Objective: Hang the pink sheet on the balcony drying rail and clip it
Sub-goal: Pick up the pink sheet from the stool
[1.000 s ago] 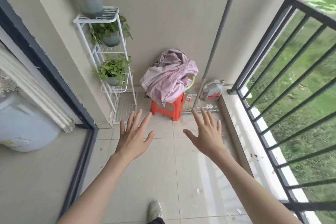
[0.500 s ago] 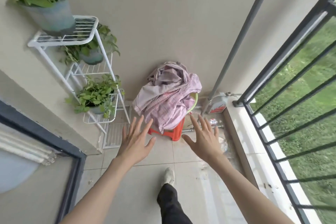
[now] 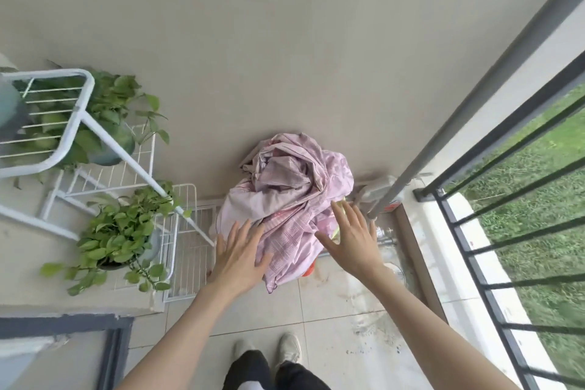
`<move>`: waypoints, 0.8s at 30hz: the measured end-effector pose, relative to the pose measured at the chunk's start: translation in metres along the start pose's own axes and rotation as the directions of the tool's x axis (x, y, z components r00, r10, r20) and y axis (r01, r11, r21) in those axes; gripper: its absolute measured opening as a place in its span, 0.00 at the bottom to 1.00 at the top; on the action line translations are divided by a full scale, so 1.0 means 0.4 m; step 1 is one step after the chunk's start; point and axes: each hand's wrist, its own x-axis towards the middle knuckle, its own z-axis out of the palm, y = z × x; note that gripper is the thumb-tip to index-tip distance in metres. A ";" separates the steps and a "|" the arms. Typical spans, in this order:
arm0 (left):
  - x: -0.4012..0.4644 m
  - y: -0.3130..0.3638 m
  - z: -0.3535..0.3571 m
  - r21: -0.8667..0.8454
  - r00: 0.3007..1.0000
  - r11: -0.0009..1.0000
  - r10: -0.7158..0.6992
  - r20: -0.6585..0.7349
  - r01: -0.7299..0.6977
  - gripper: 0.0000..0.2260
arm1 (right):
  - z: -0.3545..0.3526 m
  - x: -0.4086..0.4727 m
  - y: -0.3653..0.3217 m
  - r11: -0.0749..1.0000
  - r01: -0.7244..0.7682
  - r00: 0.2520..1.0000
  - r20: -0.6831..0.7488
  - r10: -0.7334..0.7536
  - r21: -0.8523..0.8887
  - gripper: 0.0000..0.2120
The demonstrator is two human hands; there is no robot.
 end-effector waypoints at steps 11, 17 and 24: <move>0.372 -0.050 0.068 -0.017 0.969 0.999 0.033 0.244 -0.030 0.27 | 0.126 0.292 0.037 0.827 -0.431 0.900 0.244 0.362 0.362 0.34; 0.566 -0.083 0.145 -0.098 0.974 0.995 0.043 0.220 -0.021 0.32 | 0.258 0.444 0.055 0.468 -0.650 0.755 0.436 0.490 0.599 0.42; 0.733 -0.068 0.206 0.070 0.921 0.920 0.389 -0.034 -0.386 0.39 | 0.397 0.580 0.071 0.175 -0.671 0.656 0.466 0.594 0.721 0.53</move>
